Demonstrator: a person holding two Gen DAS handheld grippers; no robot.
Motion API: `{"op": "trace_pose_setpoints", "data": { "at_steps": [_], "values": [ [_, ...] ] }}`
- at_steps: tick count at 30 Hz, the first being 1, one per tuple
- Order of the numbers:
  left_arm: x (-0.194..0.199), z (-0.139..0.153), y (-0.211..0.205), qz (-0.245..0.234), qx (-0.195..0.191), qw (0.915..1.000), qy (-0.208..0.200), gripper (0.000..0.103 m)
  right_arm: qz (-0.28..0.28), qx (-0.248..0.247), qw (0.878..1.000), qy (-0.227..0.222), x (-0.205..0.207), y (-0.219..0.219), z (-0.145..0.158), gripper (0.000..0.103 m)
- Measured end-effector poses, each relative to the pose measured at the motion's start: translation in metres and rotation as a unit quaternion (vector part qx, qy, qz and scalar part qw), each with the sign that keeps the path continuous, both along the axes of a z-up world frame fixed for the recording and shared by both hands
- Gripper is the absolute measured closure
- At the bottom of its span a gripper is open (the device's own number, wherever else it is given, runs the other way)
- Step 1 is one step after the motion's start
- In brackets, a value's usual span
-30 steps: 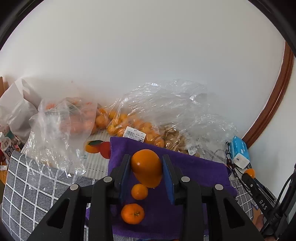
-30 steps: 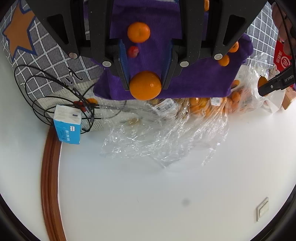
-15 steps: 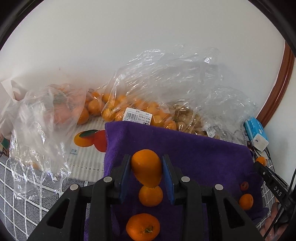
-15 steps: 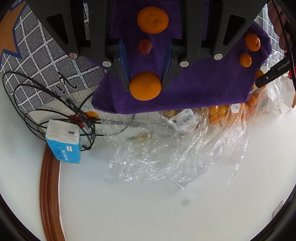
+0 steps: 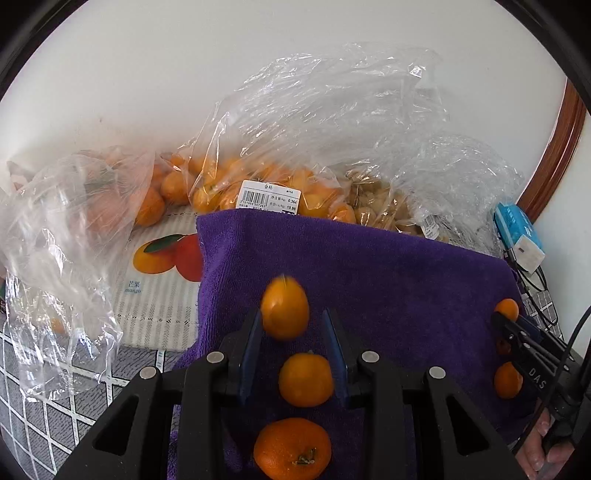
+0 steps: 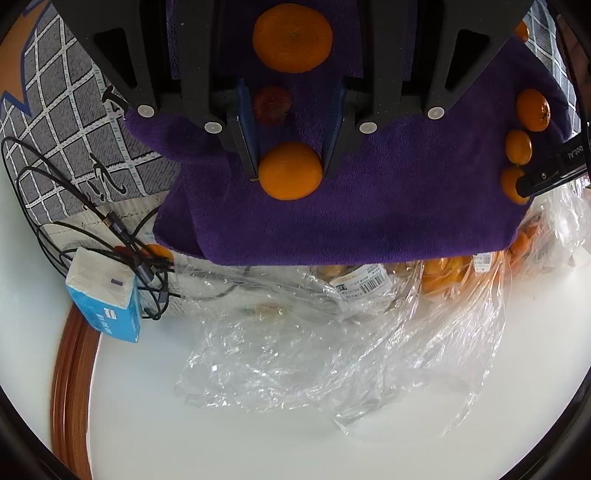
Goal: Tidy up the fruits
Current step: 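Carry both mandarins over the purple towel and lower them onto it, then open both grippers to release the mandarins on the towel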
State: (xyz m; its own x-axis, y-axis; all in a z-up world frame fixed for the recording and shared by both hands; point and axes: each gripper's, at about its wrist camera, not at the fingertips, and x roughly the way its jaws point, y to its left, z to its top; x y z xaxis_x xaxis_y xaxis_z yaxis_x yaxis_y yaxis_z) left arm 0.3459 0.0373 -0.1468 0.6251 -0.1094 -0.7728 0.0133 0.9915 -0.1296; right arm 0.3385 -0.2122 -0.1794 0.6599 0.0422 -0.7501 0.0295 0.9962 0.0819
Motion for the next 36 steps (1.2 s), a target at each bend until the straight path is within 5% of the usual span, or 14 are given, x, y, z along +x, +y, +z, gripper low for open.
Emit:
{"op": "trace_pose_setpoints", "data": {
  "at_steps": [17,20,28,36],
  "values": [
    [0.003,-0.003,-0.006,-0.009,0.010,0.9998,0.017,0.071,0.001,-0.012,0.999,0.031,0.005,0.003,-0.009,0.069],
    [0.002,0.002,-0.005,-0.011,0.010,0.9998,0.016,0.071,0.005,-0.007,0.999,0.034,0.005,0.003,-0.009,0.062],
    [-0.014,0.040,-0.003,-0.008,0.016,0.9996,-0.022,0.060,0.041,-0.005,0.999,0.001,-0.027,0.019,0.025,0.034],
    [-0.068,0.098,-0.008,-0.017,0.009,0.9957,-0.091,0.042,0.037,-0.034,0.998,-0.044,-0.092,0.029,0.067,0.032]
  ]
}}
